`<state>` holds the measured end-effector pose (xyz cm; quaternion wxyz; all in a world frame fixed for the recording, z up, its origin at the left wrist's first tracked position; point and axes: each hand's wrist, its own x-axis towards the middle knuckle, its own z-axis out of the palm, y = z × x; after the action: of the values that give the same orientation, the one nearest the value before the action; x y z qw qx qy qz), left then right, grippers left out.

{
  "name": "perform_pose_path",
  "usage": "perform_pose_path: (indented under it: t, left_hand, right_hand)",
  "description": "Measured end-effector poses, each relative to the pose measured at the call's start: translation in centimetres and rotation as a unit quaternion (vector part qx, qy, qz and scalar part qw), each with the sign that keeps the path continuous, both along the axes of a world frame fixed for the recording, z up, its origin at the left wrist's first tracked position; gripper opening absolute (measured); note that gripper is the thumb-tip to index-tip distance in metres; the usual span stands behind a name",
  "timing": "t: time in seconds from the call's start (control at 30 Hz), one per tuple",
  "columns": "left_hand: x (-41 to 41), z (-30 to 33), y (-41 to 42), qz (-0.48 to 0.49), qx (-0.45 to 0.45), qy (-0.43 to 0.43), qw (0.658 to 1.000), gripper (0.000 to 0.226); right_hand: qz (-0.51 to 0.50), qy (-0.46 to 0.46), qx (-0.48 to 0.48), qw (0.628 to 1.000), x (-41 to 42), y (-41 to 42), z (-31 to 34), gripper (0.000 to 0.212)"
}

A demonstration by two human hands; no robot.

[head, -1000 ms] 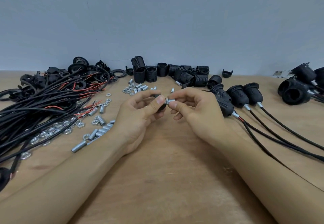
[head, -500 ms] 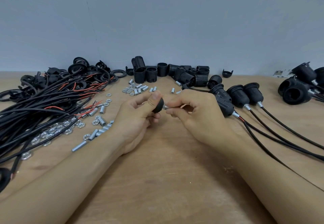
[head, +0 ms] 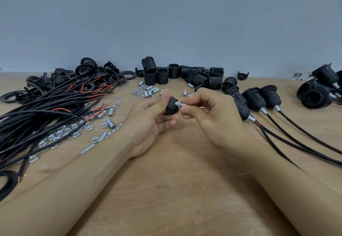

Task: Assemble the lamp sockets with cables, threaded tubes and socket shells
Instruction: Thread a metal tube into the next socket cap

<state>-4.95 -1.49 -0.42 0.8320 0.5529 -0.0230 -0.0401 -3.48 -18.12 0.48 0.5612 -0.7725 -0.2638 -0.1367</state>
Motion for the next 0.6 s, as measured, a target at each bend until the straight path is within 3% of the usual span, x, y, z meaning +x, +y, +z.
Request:
perform_pose_path:
  t: [0.2,0.33,0.5,0.6]
  left_hand:
    - [0.04,-0.10,0.04,0.016,-0.026,-0.016,0.999,0.046]
    - [-0.02,-0.18,0.11,0.016,-0.018,-0.033,0.999,0.037]
    - [-0.21,-0.25,0.13,0.008,0.007,-0.053,0.999,0.031]
    - [-0.13,-0.21,0.03,0.023,-0.010,-0.034,0.999,0.035]
  right_hand:
    - [0.004,-0.007,-0.005,1.000,0.10,-0.54,0.32,0.016]
    - [0.004,0.007,-0.011,1.000,0.22,-0.56,0.12,0.008]
    - [-0.039,0.025,-0.037,0.998,0.15,-0.20,-0.41,0.026]
    - [-0.037,0.019,-0.011,0.999,0.24,0.09,-0.34,0.016]
